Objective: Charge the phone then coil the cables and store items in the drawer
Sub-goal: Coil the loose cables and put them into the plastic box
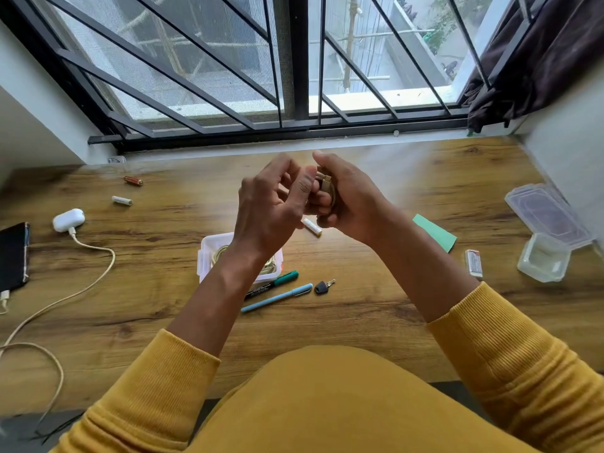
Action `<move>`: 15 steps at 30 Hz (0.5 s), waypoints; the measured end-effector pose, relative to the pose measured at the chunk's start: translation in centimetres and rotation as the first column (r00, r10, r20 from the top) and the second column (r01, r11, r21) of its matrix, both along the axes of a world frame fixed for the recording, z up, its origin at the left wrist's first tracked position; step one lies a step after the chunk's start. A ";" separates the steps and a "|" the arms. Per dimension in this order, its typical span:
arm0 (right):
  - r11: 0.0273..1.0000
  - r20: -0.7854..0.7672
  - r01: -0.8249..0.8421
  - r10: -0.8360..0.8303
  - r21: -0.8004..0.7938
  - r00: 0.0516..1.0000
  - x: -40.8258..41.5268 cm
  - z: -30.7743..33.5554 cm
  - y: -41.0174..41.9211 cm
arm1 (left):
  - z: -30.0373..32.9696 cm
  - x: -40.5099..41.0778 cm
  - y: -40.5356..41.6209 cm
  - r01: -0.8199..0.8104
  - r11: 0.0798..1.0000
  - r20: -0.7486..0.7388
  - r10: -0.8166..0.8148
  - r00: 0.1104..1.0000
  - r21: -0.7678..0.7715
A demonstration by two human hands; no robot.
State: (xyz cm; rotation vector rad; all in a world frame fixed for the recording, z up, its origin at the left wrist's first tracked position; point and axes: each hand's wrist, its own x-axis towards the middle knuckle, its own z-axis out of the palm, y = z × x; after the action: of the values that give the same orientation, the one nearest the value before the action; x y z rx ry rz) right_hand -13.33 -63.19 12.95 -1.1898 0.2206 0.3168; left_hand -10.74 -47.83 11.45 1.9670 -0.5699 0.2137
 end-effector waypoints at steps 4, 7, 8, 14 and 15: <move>0.995 0.008 0.081 -0.081 -0.050 0.997 0.1 -0.1 0.3 | -0.3 0.2 -0.1 -0.017 0.994 0.067 0.010 0.998 0.107; 0.996 0.025 0.046 -0.044 -0.078 0.999 0.0 0.0 0.3 | -0.5 0.1 0.0 -0.044 0.977 0.145 0.014 0.989 0.207; 0.997 0.030 0.016 -0.014 -0.081 0.999 0.0 0.2 0.4 | -0.8 0.3 0.1 -0.036 0.975 0.142 0.005 0.990 0.218; 0.993 -0.001 -0.096 0.096 -0.074 0.995 -0.2 0.8 0.4 | -1.1 1.0 0.9 0.055 0.971 0.098 -0.080 0.992 0.231; 0.989 -0.002 -0.117 0.117 -0.095 0.993 -0.2 0.9 0.3 | -0.8 1.0 1.0 0.086 0.970 0.098 -0.111 0.989 0.228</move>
State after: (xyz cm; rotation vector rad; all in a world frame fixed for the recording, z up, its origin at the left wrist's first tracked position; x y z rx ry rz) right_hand -13.57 -62.86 13.80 -1.2999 0.1639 0.4104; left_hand -9.73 -46.86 10.67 2.1462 -0.7908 0.2036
